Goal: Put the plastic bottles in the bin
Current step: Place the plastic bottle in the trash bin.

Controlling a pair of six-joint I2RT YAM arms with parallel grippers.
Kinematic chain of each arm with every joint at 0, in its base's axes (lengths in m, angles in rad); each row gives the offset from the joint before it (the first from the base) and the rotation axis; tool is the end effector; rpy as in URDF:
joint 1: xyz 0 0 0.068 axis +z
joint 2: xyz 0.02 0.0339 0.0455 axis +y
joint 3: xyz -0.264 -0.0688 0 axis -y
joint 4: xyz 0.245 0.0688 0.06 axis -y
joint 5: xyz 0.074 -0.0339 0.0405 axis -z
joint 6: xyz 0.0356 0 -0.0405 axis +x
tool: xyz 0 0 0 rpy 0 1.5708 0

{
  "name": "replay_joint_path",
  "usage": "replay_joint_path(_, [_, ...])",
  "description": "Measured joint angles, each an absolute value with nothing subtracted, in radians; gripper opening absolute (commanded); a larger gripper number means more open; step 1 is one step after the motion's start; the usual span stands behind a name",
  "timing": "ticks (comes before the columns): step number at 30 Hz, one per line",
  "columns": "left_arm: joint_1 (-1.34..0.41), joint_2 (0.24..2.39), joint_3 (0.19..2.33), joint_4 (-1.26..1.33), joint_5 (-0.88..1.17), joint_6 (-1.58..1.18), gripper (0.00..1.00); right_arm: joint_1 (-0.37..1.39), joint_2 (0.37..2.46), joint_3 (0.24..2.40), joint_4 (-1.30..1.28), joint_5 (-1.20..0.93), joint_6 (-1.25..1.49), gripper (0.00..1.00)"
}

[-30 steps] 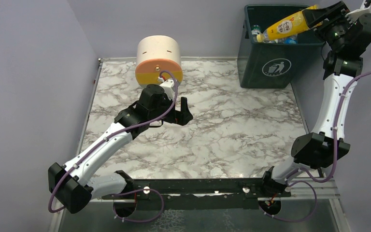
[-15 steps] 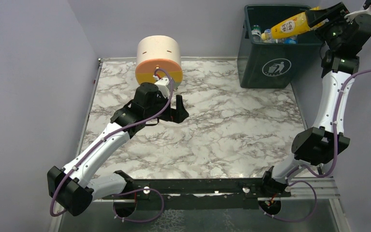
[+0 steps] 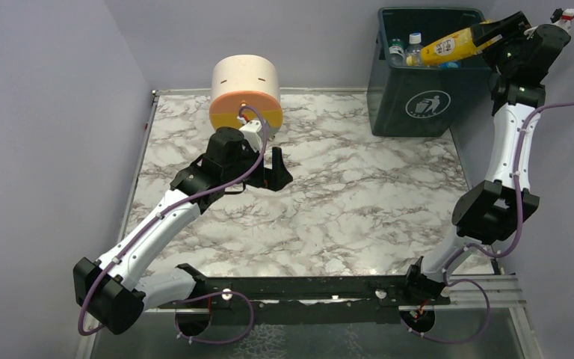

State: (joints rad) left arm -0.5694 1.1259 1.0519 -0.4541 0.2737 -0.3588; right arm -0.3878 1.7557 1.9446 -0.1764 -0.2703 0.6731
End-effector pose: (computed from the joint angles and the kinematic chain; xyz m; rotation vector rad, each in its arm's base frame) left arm 0.2043 -0.1422 0.3390 0.4015 2.1549 -0.8309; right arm 0.3796 -0.1448 0.4793 0.6041 1.4547 0.4347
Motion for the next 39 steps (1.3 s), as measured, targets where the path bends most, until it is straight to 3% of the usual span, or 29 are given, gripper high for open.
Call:
replay_joint_path(8, [-0.569, 1.126, 1.052, -0.454, 0.278, -0.360, 0.99, -0.352, 1.850, 2.063, -0.230, -0.216, 0.683, 0.82])
replay_joint_path(12, [-0.569, 1.126, 1.052, -0.454, 0.278, -0.360, 0.99, -0.326, 1.878, 2.111, -0.235, -0.210, 0.689, 0.87])
replay_joint_path(39, [-0.564, 1.094, 1.000, -0.442, 0.280, -0.402, 0.99, -0.298, 1.798, 2.069, -0.218, -0.357, 0.708, 1.00])
